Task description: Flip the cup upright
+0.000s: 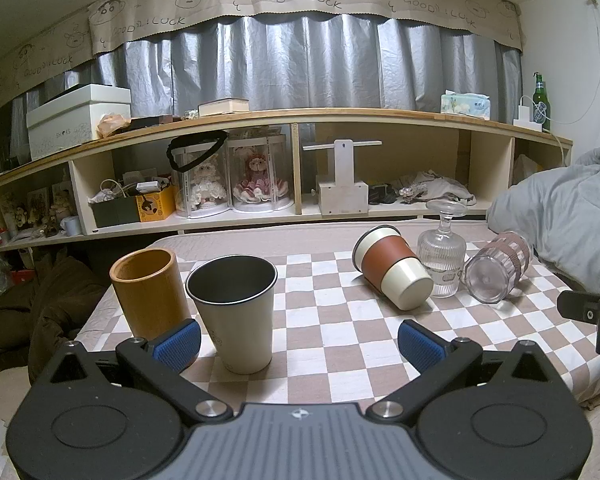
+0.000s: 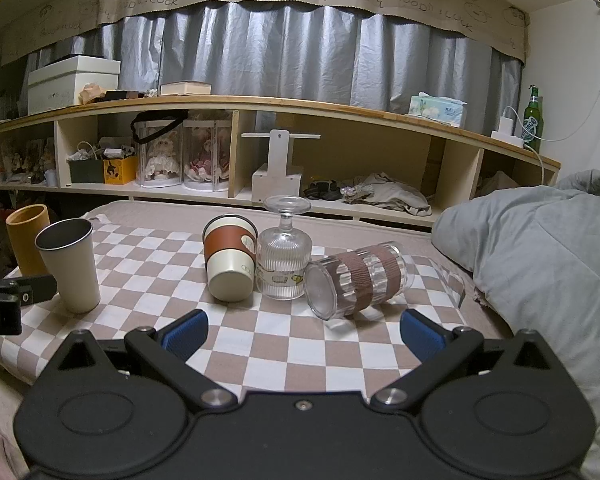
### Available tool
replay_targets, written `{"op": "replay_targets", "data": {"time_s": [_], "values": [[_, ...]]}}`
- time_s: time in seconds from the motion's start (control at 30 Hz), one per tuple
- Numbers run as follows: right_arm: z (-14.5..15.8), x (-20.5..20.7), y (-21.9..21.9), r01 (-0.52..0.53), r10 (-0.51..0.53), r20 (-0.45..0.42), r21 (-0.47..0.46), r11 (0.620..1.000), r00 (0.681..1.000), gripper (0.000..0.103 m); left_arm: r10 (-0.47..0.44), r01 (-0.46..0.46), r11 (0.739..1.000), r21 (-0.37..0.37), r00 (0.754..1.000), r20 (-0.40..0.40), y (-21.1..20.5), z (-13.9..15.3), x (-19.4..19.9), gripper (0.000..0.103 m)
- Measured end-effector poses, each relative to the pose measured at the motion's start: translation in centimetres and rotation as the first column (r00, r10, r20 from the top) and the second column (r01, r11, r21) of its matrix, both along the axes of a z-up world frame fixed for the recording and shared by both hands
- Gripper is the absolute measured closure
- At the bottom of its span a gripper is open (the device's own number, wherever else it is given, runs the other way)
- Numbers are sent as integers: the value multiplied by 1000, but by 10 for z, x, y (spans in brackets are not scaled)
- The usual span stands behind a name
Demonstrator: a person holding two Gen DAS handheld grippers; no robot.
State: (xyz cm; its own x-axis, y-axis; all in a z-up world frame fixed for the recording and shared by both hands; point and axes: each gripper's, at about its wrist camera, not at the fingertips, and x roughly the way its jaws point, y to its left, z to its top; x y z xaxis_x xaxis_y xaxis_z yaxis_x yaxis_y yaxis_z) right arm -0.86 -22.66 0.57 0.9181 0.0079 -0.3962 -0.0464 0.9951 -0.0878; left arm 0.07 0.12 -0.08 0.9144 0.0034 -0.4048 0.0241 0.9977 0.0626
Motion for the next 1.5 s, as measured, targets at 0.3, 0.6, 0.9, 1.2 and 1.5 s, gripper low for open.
{"op": "replay_targets", "data": {"time_s": [0.3, 0.6, 0.9, 1.2, 1.5], "values": [[0, 0, 0, 0, 0, 0, -1, 1000, 1000, 0, 1, -1, 1000, 0, 1000, 0, 0, 0, 0, 0], [0, 0, 0, 0, 0, -1, -1, 1000, 1000, 0, 1, -1, 1000, 0, 1000, 1, 0, 0, 0, 0], [-1, 1, 0, -1, 1, -3, -1, 1000, 1000, 0, -1, 1, 1000, 0, 1000, 1, 1, 1, -2, 0], [2, 2, -2, 2, -2, 1, 9, 1000, 1000, 0, -13, 13, 1000, -2, 1000, 13, -4, 4, -7, 0], [-2, 34, 2, -58, 60, -25, 64, 996, 998, 0, -16, 17, 999, -36, 999, 33, 3, 4, -7, 0]]}}
